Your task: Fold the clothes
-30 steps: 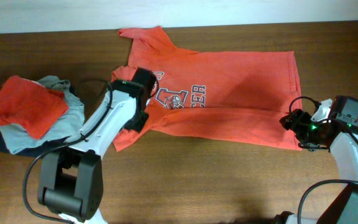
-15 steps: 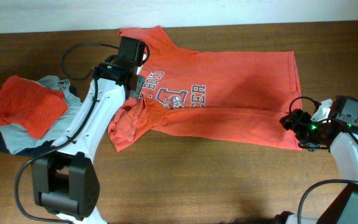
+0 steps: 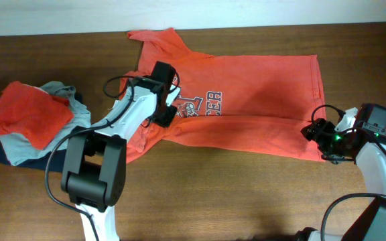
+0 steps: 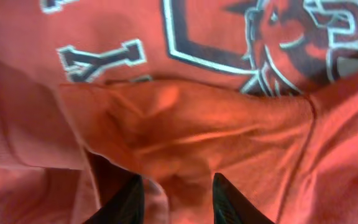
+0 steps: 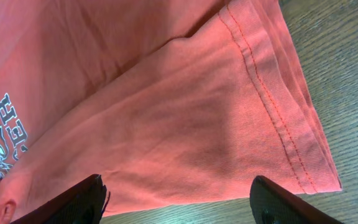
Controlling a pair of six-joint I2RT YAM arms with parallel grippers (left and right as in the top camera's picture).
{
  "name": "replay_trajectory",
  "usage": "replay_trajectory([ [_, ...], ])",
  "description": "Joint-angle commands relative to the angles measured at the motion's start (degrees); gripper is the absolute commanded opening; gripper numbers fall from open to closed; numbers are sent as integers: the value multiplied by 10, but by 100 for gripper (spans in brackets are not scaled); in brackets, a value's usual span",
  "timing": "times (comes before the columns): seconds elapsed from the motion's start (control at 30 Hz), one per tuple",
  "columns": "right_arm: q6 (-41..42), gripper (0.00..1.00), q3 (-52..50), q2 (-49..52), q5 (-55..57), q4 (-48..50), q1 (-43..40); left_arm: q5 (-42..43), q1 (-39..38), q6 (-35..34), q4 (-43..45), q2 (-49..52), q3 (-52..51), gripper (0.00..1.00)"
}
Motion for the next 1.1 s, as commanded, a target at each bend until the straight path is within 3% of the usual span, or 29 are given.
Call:
replay_trajectory([
  [0.0,2,79,9,2,-7,-2,1,-55,2,-20,3,-2,1,36],
  [0.23,2,79,9,2,-7,-2,1,-64,2,-20,-4,-8,30,36],
  [0.43,2,79,9,2,-7,0,1,-64,-5,-20,-66,-29,104,36],
  [1.07,2,79,9,2,-7,-2,0,-88,-4,-23,-67,62,86,38],
])
